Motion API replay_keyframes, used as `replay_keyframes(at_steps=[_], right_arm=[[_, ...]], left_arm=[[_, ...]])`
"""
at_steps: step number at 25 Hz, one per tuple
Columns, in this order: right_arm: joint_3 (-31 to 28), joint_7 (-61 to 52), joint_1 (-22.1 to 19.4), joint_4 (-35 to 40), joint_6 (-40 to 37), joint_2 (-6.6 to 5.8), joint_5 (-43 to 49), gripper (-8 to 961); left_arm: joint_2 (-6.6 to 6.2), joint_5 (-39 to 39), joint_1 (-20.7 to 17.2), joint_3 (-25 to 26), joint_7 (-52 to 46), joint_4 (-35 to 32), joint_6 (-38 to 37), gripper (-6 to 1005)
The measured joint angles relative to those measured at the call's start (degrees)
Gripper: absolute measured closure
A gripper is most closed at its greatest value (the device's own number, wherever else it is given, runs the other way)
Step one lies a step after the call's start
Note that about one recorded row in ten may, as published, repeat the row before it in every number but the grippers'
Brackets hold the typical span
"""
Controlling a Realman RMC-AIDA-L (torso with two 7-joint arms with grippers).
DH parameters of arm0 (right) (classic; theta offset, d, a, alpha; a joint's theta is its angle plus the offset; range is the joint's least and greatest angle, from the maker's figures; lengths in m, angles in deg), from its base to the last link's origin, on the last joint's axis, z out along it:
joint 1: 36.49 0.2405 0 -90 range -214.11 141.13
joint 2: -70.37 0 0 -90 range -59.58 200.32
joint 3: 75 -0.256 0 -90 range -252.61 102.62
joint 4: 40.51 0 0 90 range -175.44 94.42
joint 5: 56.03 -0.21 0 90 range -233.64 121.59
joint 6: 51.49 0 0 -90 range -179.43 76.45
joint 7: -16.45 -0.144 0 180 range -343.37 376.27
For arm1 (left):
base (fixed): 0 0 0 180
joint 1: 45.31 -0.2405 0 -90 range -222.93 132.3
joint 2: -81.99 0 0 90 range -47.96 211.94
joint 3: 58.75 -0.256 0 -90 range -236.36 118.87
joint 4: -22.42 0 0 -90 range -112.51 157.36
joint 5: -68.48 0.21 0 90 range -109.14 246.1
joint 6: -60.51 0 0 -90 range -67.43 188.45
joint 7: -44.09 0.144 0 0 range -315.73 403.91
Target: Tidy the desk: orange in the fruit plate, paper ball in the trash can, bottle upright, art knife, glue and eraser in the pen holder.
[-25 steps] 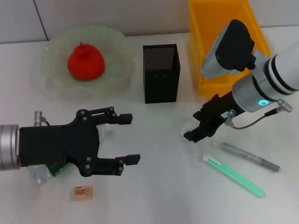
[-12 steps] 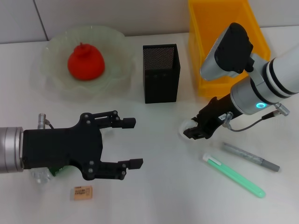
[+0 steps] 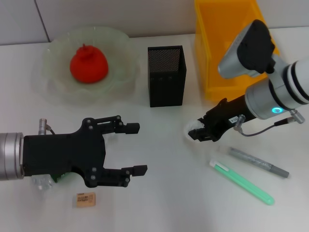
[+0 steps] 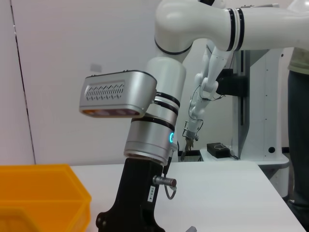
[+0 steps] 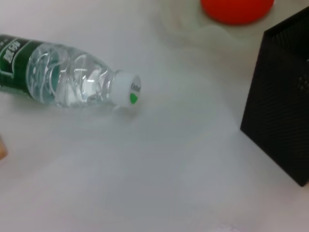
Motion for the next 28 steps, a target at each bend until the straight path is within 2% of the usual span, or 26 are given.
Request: replay_keyframes(at_steps=[8, 13, 25, 28], right_arm=[[-0.6, -0.2, -6.2, 8.6, -0.9, 0.11, -1.6, 629], [-2.4, 0.3, -9.2, 10.7, -1.2, 0.19, -4.6, 631], [-10.3, 8.9, -14.9, 10.1, -1.3, 0.23, -17.0, 632], [-12.6, 13.3, -16.9, 9.1, -1.5, 0.19, -23.4, 632]], left_arm=[[0.0, 0.0, 0.2, 0.0, 0.0, -0.1, 0.0, 223], [-0.01, 0.0, 0.3, 0.0, 0.0, 0.0, 0.0, 223], [0.0, -0.2, 0.7, 0.0, 0.0, 0.0, 0.1, 225], [0.0, -0.2, 0.7, -0.1, 0.0, 0.0, 0.1, 225]])
